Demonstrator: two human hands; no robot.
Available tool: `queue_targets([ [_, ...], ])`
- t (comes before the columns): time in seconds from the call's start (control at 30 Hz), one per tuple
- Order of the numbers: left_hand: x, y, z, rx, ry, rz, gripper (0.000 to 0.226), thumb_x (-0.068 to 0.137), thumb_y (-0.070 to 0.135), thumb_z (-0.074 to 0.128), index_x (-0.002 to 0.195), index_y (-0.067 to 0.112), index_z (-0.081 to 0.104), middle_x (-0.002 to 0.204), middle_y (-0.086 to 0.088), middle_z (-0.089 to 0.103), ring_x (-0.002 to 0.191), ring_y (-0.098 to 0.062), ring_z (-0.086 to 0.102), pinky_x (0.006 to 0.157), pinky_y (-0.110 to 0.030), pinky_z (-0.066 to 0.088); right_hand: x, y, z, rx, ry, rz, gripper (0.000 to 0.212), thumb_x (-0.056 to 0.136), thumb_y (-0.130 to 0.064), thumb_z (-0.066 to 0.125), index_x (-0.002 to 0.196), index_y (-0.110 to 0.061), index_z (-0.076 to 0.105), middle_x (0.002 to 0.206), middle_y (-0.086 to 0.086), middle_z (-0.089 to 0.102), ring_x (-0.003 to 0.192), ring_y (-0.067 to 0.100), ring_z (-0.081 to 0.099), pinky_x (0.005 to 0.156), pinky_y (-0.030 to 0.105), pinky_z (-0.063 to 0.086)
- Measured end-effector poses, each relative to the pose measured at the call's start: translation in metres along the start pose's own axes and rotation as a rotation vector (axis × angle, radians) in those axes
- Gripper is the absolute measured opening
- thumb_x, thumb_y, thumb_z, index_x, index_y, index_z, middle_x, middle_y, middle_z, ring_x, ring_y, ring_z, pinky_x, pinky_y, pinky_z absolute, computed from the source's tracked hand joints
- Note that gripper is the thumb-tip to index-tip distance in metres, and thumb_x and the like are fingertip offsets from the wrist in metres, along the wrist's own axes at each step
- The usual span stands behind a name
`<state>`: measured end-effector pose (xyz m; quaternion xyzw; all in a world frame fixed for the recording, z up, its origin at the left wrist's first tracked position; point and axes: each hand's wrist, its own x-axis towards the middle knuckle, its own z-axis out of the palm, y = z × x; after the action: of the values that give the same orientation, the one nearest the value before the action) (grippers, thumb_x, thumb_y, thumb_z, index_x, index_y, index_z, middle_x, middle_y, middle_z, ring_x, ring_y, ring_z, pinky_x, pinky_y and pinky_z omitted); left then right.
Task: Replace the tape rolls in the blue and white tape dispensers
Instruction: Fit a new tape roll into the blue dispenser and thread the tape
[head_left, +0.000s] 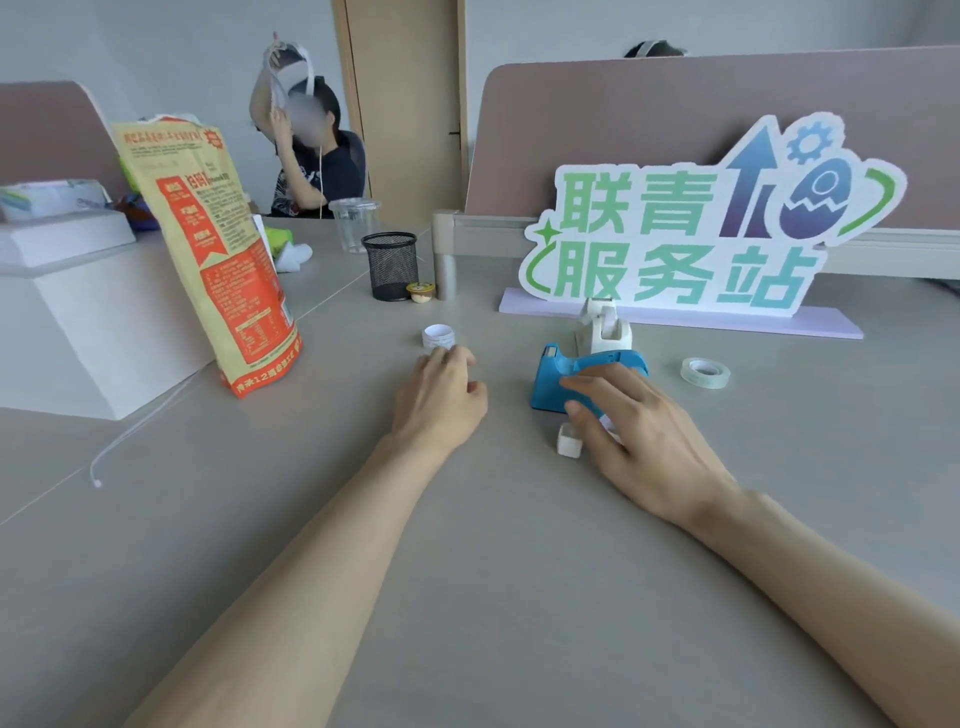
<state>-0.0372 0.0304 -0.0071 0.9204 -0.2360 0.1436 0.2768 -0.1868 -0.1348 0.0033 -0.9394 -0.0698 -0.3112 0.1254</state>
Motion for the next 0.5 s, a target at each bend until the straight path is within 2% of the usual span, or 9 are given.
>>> queue_targets([
  [0.1, 0.024, -0.007, 0.006, 0.093, 0.002, -0.052, 0.035, 0.089, 0.016, 0.046, 0.124, 0.010, 0.047, 0.136, -0.009, 0.041, 0.124, -0.030, 0.040, 0.087, -0.042, 0.044, 0.000, 0.001, 0.002, 0.016, -0.018, 0.025, 0.035, 0.094, -0.037, 0.047, 0.116, -0.015, 0.064, 0.113, 0.000, 0.062, 0.100, 0.021, 0.058, 0.077, 0.028, 0.047],
  [0.2, 0.050, -0.014, 0.010, 0.170, 0.031, -0.100, 0.034, 0.091, 0.016, 0.045, 0.124, 0.007, 0.047, 0.134, -0.012, 0.042, 0.123, -0.032, 0.040, 0.088, -0.043, 0.042, -0.001, 0.004, 0.003, 0.034, -0.016, 0.034, 0.036, 0.092, -0.040, 0.050, 0.113, -0.015, 0.064, 0.113, -0.002, 0.061, 0.100, 0.021, 0.059, 0.075, 0.034, 0.052],
  [0.3, 0.063, -0.019, 0.014, 0.192, 0.004, -0.194, 0.036, 0.095, 0.019, 0.042, 0.129, 0.011, 0.048, 0.138, -0.010, 0.044, 0.127, -0.031, 0.037, 0.095, -0.039, 0.037, 0.000, 0.005, 0.005, 0.044, -0.025, 0.031, 0.040, 0.091, -0.044, 0.048, 0.114, -0.015, 0.064, 0.116, -0.002, 0.060, 0.101, 0.022, 0.060, 0.076, 0.035, 0.053],
  [0.5, 0.054, -0.025, 0.013, 0.075, -0.028, -0.141, 0.033, 0.094, 0.025, 0.046, 0.123, 0.020, 0.060, 0.133, -0.010, 0.048, 0.122, -0.034, 0.043, 0.101, -0.036, 0.035, 0.002, 0.001, 0.001, 0.072, -0.013, 0.042, 0.046, 0.092, -0.049, 0.043, 0.113, -0.013, 0.065, 0.113, -0.002, 0.062, 0.100, 0.021, 0.059, 0.082, 0.028, 0.047],
])
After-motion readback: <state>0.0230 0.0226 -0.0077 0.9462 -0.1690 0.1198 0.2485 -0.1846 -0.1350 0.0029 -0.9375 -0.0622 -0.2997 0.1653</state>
